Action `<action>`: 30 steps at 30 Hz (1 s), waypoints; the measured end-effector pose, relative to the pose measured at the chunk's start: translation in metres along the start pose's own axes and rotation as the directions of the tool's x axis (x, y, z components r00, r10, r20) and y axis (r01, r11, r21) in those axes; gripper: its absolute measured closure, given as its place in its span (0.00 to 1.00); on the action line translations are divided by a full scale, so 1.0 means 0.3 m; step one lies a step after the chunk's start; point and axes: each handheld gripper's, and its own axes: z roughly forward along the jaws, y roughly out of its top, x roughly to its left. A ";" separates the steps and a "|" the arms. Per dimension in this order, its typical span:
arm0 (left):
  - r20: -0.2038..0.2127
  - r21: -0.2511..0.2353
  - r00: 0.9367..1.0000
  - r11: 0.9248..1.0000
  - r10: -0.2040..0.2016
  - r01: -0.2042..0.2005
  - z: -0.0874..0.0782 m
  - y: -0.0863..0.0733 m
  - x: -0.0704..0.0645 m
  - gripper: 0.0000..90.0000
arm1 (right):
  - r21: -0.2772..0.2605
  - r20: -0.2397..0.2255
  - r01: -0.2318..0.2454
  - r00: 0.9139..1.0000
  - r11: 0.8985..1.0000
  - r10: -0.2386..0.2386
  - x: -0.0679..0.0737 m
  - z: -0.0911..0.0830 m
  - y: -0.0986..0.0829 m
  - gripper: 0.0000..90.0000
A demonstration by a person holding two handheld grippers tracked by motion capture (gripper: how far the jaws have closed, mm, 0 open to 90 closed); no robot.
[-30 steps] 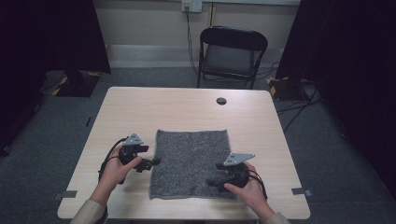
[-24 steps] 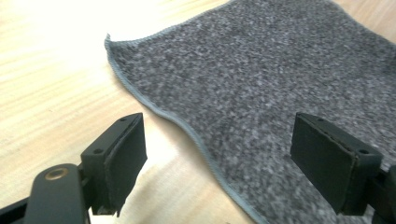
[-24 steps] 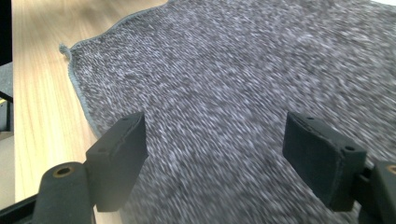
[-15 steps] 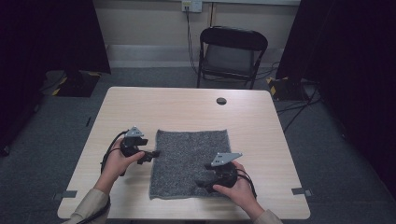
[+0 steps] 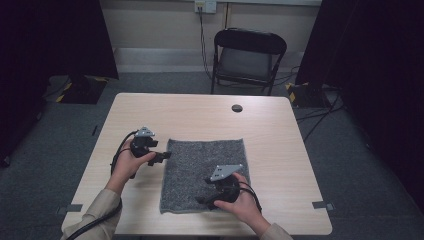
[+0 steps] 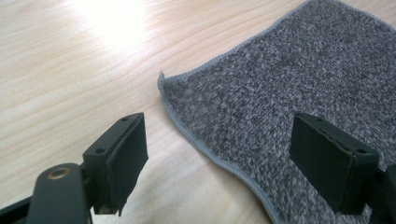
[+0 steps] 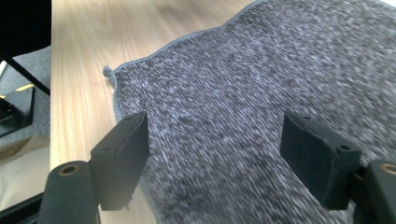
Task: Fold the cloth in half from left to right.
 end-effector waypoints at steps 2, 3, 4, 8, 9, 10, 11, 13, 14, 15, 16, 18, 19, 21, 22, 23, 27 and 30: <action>0.003 0.001 1.000 1.000 -0.005 0.005 0.013 0.008 0.002 0.21 | 0.002 -0.006 0.007 1.000 1.000 -0.007 0.007 0.011 0.008 0.26; 0.000 0.004 1.000 1.000 0.001 -0.001 0.016 0.011 0.002 0.21 | 0.002 -0.008 0.011 1.000 1.000 -0.011 0.010 0.016 0.012 0.26; -0.001 0.002 1.000 1.000 0.001 -0.001 0.019 0.014 0.003 0.21 | 0.002 -0.012 0.009 1.000 1.000 -0.009 0.014 0.020 0.016 0.26; -0.001 0.005 1.000 1.000 0.001 -0.001 0.026 0.022 0.008 0.21 | 0.007 -0.024 0.022 0.999 1.000 -0.022 0.026 0.038 0.030 0.27; -0.001 0.005 1.000 1.000 0.001 -0.001 0.026 0.022 0.008 0.21 | 0.007 -0.024 0.022 0.999 1.000 -0.022 0.026 0.038 0.030 0.27; -0.003 0.006 1.000 1.000 -0.003 0.003 0.029 0.024 0.010 0.21 | 0.010 -0.031 0.031 0.999 0.999 -0.031 0.033 0.049 0.037 0.27; -0.007 0.013 1.000 1.000 0.011 -0.010 0.031 0.027 0.014 0.21 | 0.011 -0.035 0.034 0.999 0.999 -0.033 0.037 0.054 0.040 0.27; -0.009 0.008 1.000 1.000 0.004 -0.004 0.033 0.028 0.016 0.21 | 0.013 -0.036 0.034 0.999 0.999 -0.033 0.040 0.058 0.043 0.27; -0.009 0.007 1.000 1.000 0.004 -0.004 0.033 0.028 0.019 0.21 | 0.016 -0.043 0.038 0.998 0.999 -0.037 0.044 0.065 0.047 0.27; -0.007 0.007 1.000 1.000 0.004 -0.004 0.033 0.028 0.022 0.20 | 0.016 -0.047 0.041 0.998 0.999 -0.040 0.050 0.076 0.054 0.27; -0.008 0.008 1.000 1.000 0.003 -0.003 0.034 0.028 0.026 0.20 | 0.018 -0.049 0.042 0.998 0.999 -0.041 0.052 0.080 0.056 0.27; -0.009 0.007 1.000 1.000 0.009 -0.009 0.036 0.028 0.030 0.20 | 0.024 -0.050 0.055 0.997 0.998 -0.053 0.057 0.093 0.063 0.27; -0.013 0.008 1.000 1.000 0.001 0.000 0.038 0.029 0.030 0.20 | 0.024 -0.050 0.055 0.997 0.998 -0.053 0.057 0.093 0.063 0.27; -0.013 0.013 1.000 1.000 0.011 -0.010 0.041 0.035 0.036 0.20 | 0.030 -0.058 0.061 0.997 0.998 -0.060 0.067 0.110 0.076 0.27; -0.014 0.004 1.000 1.000 0.006 -0.006 0.044 0.038 0.037 0.20 | 0.029 -0.061 0.064 0.996 0.998 -0.062 0.071 0.114 0.079 0.27; -0.015 0.003 1.000 1.000 0.003 -0.003 0.045 0.040 0.039 0.20 | 0.028 -0.063 0.065 0.996 0.998 -0.063 0.074 0.119 0.084 0.27; -0.023 -0.006 1.000 1.000 -0.013 0.013 0.052 0.046 0.045 0.23 | 0.033 -0.072 0.065 0.995 0.997 -0.062 0.082 0.143 0.092 0.28; -0.022 -0.011 1.000 1.000 -0.019 0.018 0.057 0.046 0.048 0.24 | 0.038 -0.078 0.070 0.995 0.997 -0.067 0.090 0.158 0.094 0.28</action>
